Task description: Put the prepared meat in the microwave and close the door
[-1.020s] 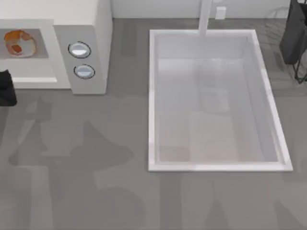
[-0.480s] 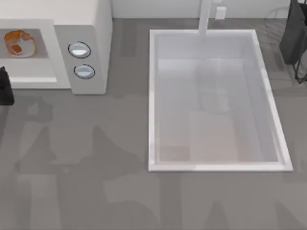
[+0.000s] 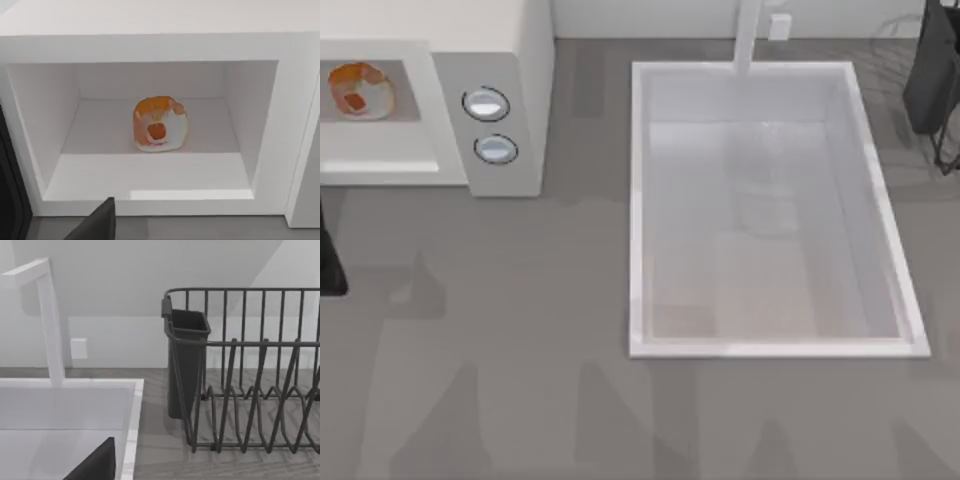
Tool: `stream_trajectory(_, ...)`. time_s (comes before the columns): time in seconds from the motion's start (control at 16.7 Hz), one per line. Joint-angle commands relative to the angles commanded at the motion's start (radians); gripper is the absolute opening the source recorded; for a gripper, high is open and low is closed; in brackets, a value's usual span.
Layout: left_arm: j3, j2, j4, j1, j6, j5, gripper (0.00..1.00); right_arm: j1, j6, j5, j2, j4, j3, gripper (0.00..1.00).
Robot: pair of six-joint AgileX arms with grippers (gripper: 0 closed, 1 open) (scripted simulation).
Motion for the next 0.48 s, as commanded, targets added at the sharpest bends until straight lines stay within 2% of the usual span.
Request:
stream_trajectory(0.24, -0.138, -0.362, -0.122, -0.043, -0.022, -0.049, 1.0, 0.0, 0.0, 0.0, 0.0, 0.0, 0.0, 1.0)
stream_trajectory(0.48, -0.219, -0.572, -0.192, -0.076, -0.036, -0.088, 1.0, 0.0, 0.0, 0.0, 0.0, 0.0, 0.0, 1.0)
